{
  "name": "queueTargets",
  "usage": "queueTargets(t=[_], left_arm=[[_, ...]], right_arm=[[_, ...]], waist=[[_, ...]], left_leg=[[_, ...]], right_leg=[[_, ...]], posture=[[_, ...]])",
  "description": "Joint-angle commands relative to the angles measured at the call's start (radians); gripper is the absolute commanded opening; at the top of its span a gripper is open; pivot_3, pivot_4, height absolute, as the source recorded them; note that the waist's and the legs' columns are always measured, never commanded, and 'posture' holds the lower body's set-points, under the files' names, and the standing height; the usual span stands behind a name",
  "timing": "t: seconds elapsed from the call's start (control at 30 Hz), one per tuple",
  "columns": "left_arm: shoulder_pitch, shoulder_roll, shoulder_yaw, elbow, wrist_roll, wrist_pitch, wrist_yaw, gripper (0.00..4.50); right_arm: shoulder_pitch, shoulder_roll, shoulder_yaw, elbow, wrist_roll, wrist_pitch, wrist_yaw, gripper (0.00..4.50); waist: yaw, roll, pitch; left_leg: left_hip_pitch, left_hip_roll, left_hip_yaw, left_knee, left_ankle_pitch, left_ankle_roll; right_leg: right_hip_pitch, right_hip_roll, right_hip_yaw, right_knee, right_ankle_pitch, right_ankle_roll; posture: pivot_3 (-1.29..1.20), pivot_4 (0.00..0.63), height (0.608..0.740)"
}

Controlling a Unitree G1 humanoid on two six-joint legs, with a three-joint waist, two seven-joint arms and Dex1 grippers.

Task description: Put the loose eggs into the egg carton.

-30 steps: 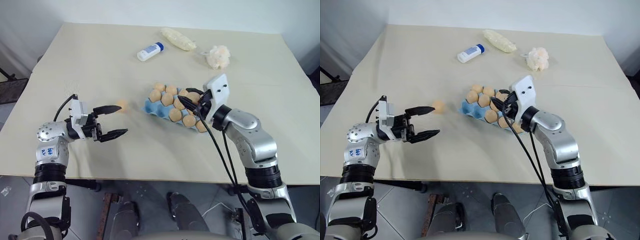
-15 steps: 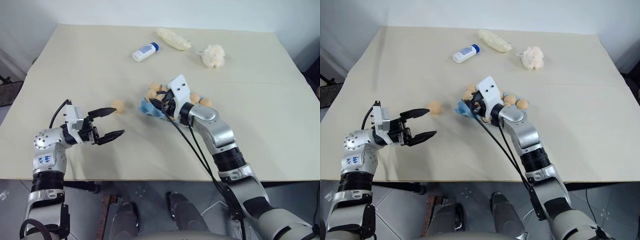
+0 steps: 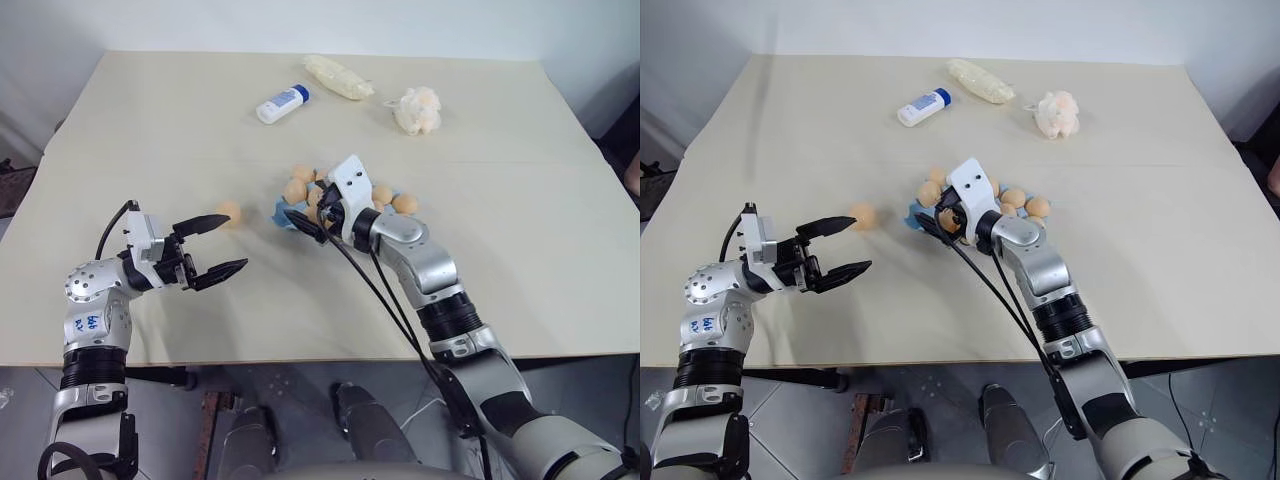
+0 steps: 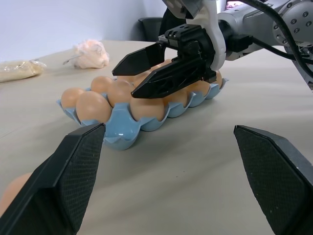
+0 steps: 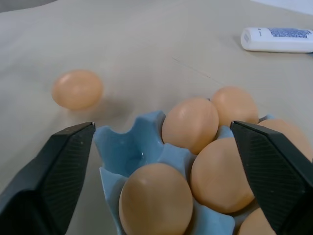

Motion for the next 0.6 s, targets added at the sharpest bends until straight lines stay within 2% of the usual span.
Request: queueTargets(t=[0.03,0.23,0.37,0.43,0.53,0.6], left_arm=[[-0.004,0.015,0.024,-0.031,-0.017,-0.010,0.014,4.50],[0.006,0.020,0.043,-0.046,-0.016,-0.007,0.063,4.50],[0.022,0.021,0.064,-0.063,-0.019,-0.009,0.100,4.50],[0.030,0.022,0.070,-0.070,-0.021,-0.008,0.107,4.50],[0.060,0.025,0.110,-0.086,-0.017,-0.013,0.174,4.50],[0.082,0.025,0.129,-0.097,-0.014,-0.017,0.209,4.50]], right_arm=[[0.009,-0.041,-0.037,-0.125,0.034,0.019,0.044,4.48],[0.084,-0.180,-0.107,-0.300,0.113,0.072,0.145,4.48],[0.166,-0.303,-0.184,-0.366,0.174,0.045,0.244,4.48],[0.183,-0.326,-0.193,-0.383,0.191,0.046,0.260,4.48],[0.335,-0.467,-0.326,-0.376,0.267,-0.018,0.426,4.48],[0.411,-0.503,-0.399,-0.378,0.344,-0.052,0.506,4.48]], waist=[[0.002,0.000,0.000],[0.008,0.000,0.000],[0.009,0.000,0.000],[0.008,0.000,0.000],[0.009,0.000,0.000],[0.017,0.000,0.000]], left_leg=[[0.000,0.000,-0.001,0.000,0.000,0.000],[0.000,0.000,-0.002,0.000,0.000,0.000],[0.000,-0.001,-0.002,0.000,0.000,0.000],[0.000,-0.001,-0.002,-0.001,0.000,0.000],[0.000,0.000,-0.002,0.000,0.000,0.000],[0.000,0.000,-0.002,-0.001,0.000,0.001]], right_leg=[[0.000,0.000,0.000,0.000,0.000,0.000],[0.000,-0.001,0.000,-0.001,0.000,0.000],[0.000,-0.001,0.000,-0.002,0.000,0.000],[0.001,-0.001,0.000,-0.002,0.000,0.000],[0.001,0.000,0.001,-0.002,0.000,0.000],[0.002,0.000,0.000,-0.003,0.000,0.000]], posture=[[0.00,0.150,0.740],[0.00,0.150,0.740],[0.00,0.150,0.740],[0.00,0.150,0.740],[0.00,0.150,0.740],[0.00,0.150,0.740]])
